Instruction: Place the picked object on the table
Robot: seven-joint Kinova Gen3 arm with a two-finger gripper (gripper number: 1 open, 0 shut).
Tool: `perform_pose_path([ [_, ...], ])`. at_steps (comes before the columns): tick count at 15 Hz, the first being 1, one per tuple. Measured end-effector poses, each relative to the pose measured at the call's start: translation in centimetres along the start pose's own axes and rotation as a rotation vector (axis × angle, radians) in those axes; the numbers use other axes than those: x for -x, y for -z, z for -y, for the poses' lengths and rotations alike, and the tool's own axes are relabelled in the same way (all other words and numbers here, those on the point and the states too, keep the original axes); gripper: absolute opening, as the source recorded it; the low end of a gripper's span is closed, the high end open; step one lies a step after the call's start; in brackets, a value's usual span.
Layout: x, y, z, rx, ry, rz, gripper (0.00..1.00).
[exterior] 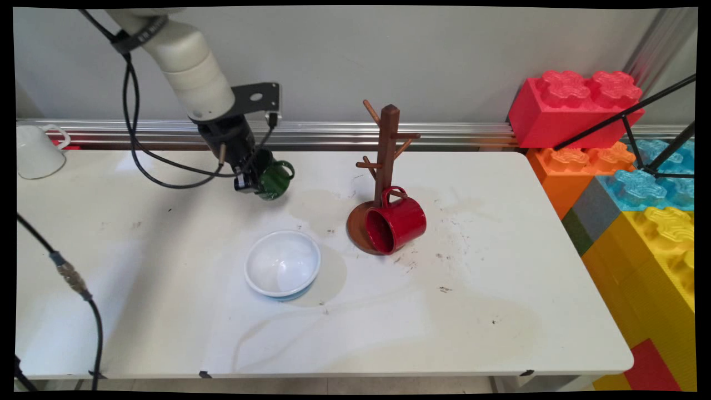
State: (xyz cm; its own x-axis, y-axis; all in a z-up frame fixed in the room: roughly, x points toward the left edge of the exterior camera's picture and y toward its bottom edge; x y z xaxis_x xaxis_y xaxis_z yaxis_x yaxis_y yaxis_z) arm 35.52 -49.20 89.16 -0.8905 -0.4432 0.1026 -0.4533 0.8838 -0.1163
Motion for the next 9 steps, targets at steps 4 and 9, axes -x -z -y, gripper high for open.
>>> perform_pose_path([
  [4,-1.2,-1.1,-0.5,0.015,0.017,0.039,0.00],
  [9,-2.7,-2.4,-0.6,0.024,0.036,0.082,0.00],
])
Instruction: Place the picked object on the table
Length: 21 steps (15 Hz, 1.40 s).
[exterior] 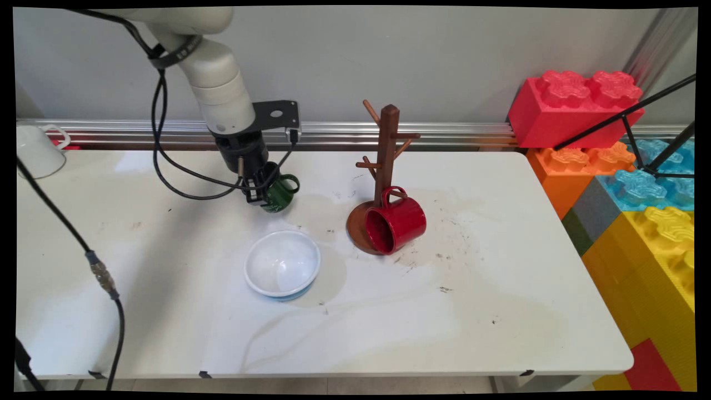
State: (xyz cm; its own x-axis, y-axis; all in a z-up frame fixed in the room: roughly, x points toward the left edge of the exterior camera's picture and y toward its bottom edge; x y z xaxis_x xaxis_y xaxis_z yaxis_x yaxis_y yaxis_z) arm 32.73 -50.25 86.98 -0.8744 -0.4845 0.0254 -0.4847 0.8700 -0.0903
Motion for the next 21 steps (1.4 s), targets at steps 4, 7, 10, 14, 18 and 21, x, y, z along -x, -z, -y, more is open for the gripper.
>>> perform_pose_path([
  [4,-0.9,-0.7,0.0,0.005,0.013,0.024,0.00],
  [7,-1.6,-1.5,0.0,0.011,0.025,0.040,0.00],
  [10,-2.2,-2.3,0.1,0.018,0.029,0.047,0.00],
  [14,-2.8,-3.4,0.3,0.020,0.033,0.052,0.00],
  [18,-3.1,-4.1,0.5,0.019,0.034,0.055,0.00],
  [21,-3.3,-4.5,0.5,0.019,0.033,0.056,0.00],
])
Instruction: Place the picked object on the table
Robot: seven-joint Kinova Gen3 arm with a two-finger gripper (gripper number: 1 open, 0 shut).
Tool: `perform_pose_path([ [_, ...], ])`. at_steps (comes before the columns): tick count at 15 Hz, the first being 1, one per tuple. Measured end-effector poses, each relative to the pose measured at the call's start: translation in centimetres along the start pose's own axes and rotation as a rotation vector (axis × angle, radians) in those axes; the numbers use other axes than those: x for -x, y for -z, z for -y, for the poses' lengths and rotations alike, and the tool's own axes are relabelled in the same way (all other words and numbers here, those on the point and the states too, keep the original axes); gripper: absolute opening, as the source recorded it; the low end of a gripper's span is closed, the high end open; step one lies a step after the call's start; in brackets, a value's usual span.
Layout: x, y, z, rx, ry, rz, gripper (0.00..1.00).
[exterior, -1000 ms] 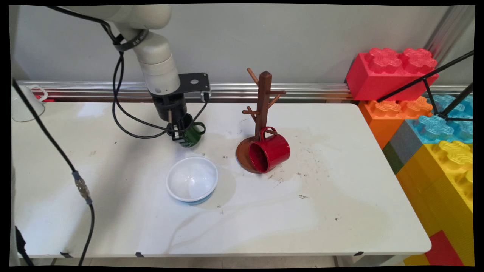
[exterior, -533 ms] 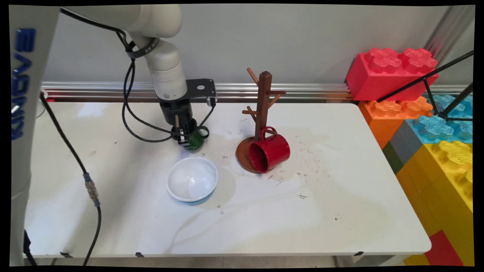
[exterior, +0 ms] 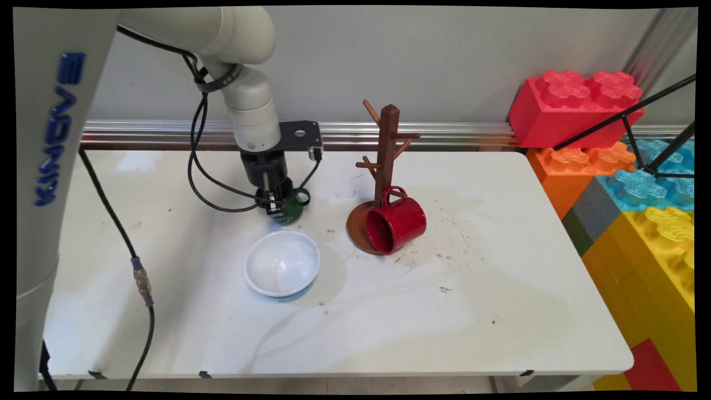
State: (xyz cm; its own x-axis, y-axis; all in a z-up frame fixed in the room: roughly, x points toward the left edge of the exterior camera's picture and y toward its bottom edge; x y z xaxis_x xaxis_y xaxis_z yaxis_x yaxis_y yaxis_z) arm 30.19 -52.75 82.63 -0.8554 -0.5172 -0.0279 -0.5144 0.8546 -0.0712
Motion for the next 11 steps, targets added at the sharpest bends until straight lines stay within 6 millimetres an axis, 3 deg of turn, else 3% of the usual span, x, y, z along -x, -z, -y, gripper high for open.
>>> perform_pose_path([
  [2,-0.17,-0.29,0.05,-0.001,-0.001,0.000,0.00],
  [3,-0.25,-0.41,0.06,-0.001,-0.001,-0.001,1.00],
  [11,-0.86,-0.63,0.40,-0.003,0.033,-0.025,1.00],
])
